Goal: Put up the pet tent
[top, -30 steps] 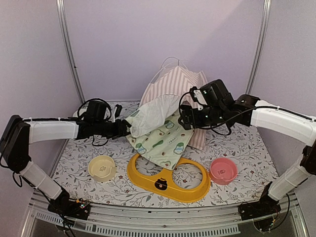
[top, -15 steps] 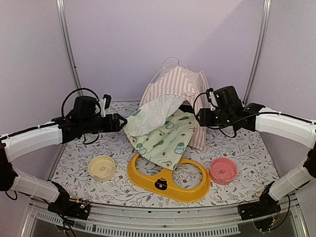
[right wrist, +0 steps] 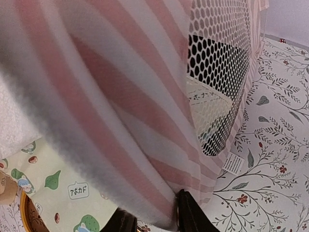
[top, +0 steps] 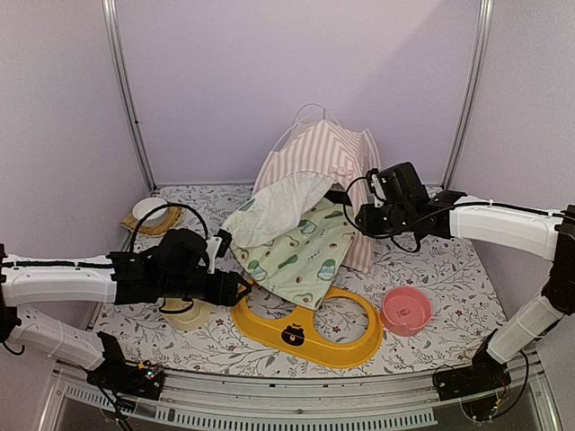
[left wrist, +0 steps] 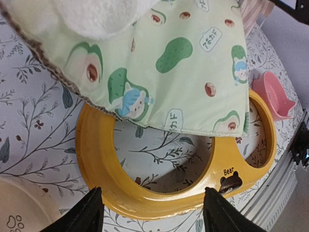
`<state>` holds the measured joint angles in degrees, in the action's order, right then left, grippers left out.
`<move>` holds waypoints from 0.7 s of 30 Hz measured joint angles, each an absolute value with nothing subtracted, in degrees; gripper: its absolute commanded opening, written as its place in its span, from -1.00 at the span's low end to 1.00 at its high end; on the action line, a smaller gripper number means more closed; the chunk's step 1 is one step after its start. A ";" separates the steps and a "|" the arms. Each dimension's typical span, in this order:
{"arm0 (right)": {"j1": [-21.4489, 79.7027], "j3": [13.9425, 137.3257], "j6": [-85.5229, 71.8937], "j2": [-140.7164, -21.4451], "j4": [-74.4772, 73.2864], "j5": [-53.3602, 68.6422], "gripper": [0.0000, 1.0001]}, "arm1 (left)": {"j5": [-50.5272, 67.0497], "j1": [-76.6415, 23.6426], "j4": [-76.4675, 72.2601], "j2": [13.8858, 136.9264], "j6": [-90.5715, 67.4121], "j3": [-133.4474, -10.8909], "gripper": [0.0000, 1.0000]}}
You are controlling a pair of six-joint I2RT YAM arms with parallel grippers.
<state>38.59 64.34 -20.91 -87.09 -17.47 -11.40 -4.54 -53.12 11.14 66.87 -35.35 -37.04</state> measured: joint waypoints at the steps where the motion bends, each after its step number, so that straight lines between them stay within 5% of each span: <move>1: 38.59 64.51 -20.80 -87.42 -17.47 -11.33 -0.57 | -4.32 -53.87 10.81 68.27 -36.16 -36.80 0.39; 9: 38.57 65.41 -20.12 -88.05 -17.47 -9.21 -1.00 | -1.85 -55.42 5.08 75.75 -40.91 -36.75 0.37; 21: 38.61 66.17 -19.81 -88.03 -18.31 -6.55 -1.00 | -1.78 -55.48 -3.25 81.58 -48.53 -36.75 0.42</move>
